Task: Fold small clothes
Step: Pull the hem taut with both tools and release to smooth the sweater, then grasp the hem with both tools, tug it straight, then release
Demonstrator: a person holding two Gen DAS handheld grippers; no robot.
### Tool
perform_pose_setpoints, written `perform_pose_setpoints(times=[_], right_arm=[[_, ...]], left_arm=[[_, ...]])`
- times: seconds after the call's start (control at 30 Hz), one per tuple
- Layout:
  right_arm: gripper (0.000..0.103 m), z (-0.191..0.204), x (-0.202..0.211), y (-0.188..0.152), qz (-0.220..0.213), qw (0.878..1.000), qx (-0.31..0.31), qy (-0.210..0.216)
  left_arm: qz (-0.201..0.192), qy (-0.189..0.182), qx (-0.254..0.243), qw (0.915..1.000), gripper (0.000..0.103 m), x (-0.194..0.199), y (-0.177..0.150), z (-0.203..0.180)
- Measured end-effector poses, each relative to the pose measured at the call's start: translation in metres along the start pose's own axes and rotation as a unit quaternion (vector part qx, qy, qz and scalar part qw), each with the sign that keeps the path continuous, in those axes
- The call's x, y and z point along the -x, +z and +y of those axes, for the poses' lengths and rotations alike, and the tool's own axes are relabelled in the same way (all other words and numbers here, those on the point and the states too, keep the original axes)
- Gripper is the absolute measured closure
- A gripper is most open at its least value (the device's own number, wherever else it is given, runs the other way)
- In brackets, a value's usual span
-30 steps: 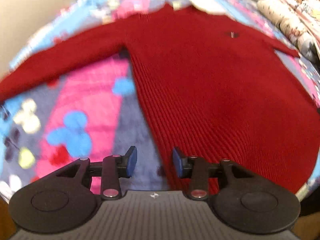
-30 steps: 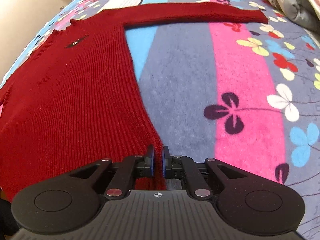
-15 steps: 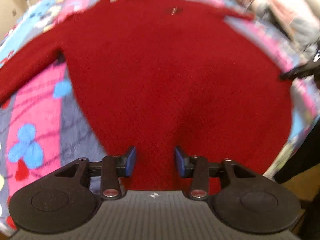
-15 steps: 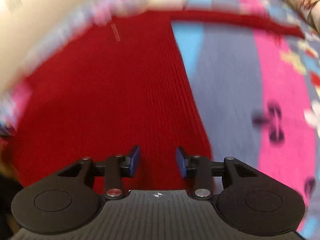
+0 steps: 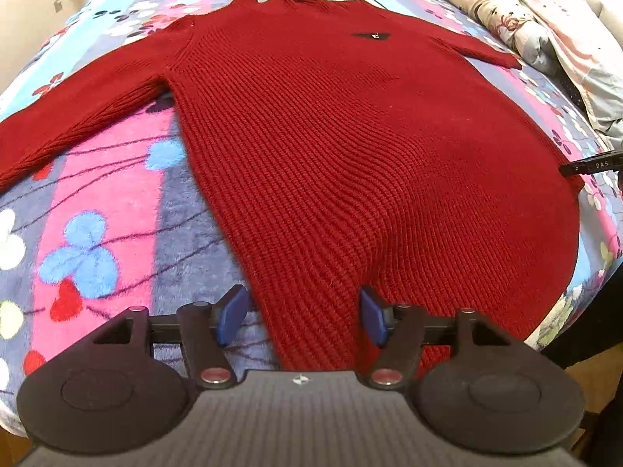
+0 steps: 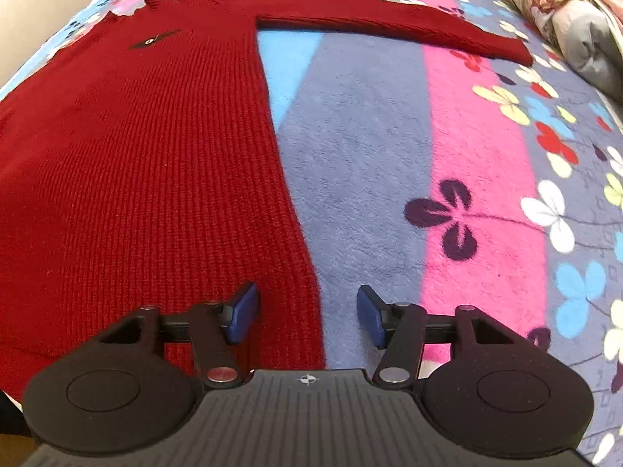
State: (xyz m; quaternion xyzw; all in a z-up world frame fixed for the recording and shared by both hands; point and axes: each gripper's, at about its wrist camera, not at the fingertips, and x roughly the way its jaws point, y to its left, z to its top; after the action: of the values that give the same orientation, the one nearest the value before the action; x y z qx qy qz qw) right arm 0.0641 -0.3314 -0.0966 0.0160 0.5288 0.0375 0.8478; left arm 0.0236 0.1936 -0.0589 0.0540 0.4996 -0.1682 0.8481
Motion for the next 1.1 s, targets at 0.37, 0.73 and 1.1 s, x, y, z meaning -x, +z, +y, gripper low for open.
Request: perform_pose_setpoints(times=[0.37,0.73,1.1], right_arm=[[0.054,0.004,0.006,-0.008,0.005,0.999,-0.002,0.032],[0.054,0.004,0.005,-0.008,0.009,0.999,-0.013,0.038],[0.08,0.007,0.008,-0.012,0.009,0.999,-0.009,0.049]], left_arm=[[-0.021,-0.01,0.05,0.9985,0.035,0.015,-0.018,0.013],[-0.031,0.029,0.158,0.9865,0.034,0.024,-0.036,0.01],[-0.028,0.024,0.198,0.9795,0.036,0.026,-0.05,0.008]])
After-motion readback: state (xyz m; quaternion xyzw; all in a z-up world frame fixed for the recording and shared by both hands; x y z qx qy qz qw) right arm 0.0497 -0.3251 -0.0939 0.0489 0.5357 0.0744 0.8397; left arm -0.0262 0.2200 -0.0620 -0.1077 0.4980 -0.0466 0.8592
